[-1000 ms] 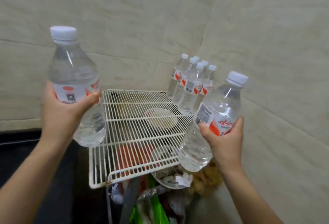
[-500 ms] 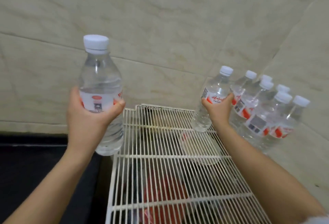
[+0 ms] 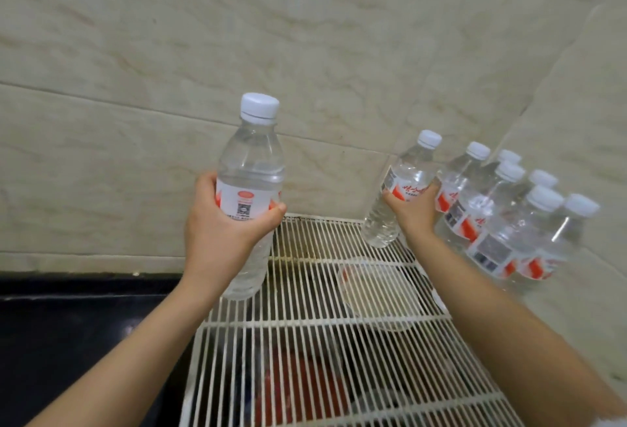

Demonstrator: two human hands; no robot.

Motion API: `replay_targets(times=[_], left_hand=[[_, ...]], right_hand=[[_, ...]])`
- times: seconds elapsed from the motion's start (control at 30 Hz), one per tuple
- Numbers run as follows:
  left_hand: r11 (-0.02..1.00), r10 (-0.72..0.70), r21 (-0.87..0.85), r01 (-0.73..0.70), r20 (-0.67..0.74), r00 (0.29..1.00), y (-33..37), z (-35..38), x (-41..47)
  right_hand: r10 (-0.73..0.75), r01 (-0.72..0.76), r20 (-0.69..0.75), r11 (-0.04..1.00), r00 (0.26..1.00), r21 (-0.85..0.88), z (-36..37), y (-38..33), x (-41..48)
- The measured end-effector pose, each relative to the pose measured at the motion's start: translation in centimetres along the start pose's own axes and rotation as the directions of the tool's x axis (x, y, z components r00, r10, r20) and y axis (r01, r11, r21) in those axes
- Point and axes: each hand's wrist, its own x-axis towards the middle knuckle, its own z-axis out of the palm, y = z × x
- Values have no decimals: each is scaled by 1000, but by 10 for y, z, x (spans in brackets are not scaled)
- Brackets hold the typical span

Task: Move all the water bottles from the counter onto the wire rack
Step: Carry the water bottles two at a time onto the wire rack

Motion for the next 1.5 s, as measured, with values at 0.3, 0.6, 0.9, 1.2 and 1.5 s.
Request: replay_targets(times=[0.3,0.6,0.9,1.2,1.5], left_hand=[[999,26,47,-26,10,1000,11,30,-19],[976,31,220,-2,-129,991,9,79,-21],[930,70,368,5,-190,979,23,154,-27],[859,44,507,-65,53,998,25,143,-31],[806,-22,592,-23,68,997,23,69,-56]], right_hand=[[140,-143,-71,989,988,-36,6,12,-5],[238,-237,6,967,971,-99,-16,-7,-15],[-351,486,521,862,778,-144,-69,-130,-47],[-241,443,592,869,769,-222,-75,-139,-12],[-158,403,596,863,787,-304,-62,-127,22]])
